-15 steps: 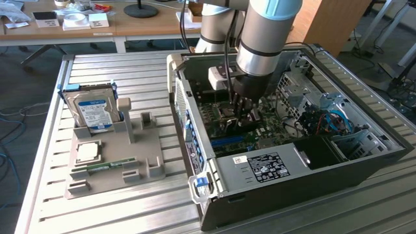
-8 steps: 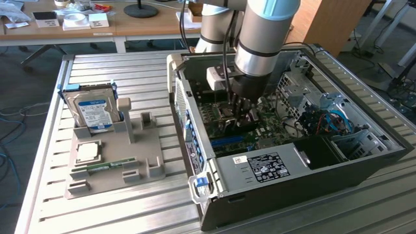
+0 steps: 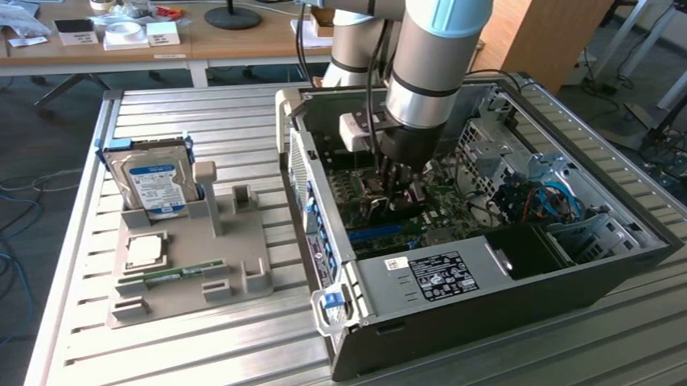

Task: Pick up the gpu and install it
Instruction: 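Insert the gpu into the slot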

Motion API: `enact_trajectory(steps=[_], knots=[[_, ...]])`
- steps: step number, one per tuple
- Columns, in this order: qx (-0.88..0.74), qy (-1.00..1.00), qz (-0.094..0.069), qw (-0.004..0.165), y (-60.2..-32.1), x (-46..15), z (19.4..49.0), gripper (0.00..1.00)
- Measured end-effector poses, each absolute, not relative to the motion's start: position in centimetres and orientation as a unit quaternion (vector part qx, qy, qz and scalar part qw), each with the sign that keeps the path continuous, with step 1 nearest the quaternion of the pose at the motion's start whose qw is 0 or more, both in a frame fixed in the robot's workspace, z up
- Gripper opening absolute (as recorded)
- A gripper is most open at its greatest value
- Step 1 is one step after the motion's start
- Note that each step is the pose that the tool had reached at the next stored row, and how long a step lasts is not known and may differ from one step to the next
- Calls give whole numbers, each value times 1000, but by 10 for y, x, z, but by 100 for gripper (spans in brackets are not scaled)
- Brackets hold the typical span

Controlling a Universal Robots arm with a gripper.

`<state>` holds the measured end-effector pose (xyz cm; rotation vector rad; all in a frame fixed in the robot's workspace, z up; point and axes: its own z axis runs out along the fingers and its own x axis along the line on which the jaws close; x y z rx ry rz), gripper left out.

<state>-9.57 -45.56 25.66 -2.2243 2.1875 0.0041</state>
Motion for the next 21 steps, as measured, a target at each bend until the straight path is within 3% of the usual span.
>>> enact_trajectory(steps=[21], knots=[[-713, 701, 1, 11, -455, -96, 250, 27]])
